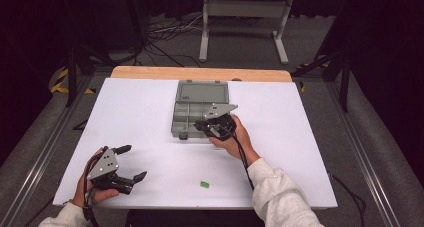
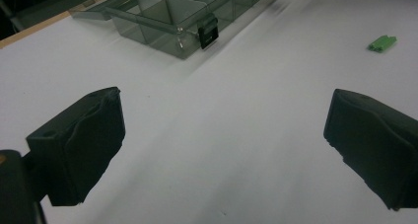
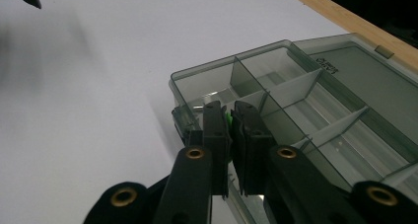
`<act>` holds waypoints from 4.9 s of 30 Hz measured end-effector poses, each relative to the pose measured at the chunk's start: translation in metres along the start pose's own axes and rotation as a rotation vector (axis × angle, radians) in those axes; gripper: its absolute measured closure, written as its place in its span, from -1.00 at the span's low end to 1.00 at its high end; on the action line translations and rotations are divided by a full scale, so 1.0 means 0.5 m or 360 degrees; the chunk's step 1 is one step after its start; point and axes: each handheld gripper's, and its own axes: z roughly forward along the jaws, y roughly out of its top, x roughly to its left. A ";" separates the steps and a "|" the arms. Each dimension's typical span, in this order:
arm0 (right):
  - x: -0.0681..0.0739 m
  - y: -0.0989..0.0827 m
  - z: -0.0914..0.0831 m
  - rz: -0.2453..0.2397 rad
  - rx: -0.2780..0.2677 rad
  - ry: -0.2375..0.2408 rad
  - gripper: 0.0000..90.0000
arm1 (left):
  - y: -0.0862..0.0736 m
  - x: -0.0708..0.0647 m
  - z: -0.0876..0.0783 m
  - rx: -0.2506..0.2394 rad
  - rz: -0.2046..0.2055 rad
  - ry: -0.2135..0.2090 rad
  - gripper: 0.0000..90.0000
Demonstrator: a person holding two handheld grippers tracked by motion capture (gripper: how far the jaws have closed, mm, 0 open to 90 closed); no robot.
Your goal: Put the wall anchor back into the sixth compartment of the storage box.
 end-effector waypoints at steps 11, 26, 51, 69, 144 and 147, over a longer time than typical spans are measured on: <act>-0.010 0.003 0.022 0.0047 0.0014 -0.0023 0.89 | -0.001 0.001 0.000 0.0001 0.0001 -0.0012 -0.93; -0.012 0.003 0.042 0.0063 0.0042 -0.0070 0.89 | -0.001 0.000 0.000 0.0002 0.0003 -0.0022 -0.93; -0.003 -0.007 0.017 0.0076 -0.0026 -0.0070 0.79 | 0.000 0.000 0.002 0.0012 0.0010 -0.0021 -0.93; 0.053 -0.023 -0.072 -0.0024 -0.0151 -0.0039 0.62 | 0.001 -0.002 0.005 0.0017 0.0005 -0.0021 -0.93; 0.181 -0.161 -0.074 -0.0158 0.0253 0.0331 0.77 | 0.004 -0.005 0.006 0.0024 0.0024 -0.0020 -0.93; 0.185 -0.160 -0.075 -0.0182 0.0259 0.0339 0.90 | 0.004 -0.005 0.006 0.0020 0.0022 -0.0020 -0.93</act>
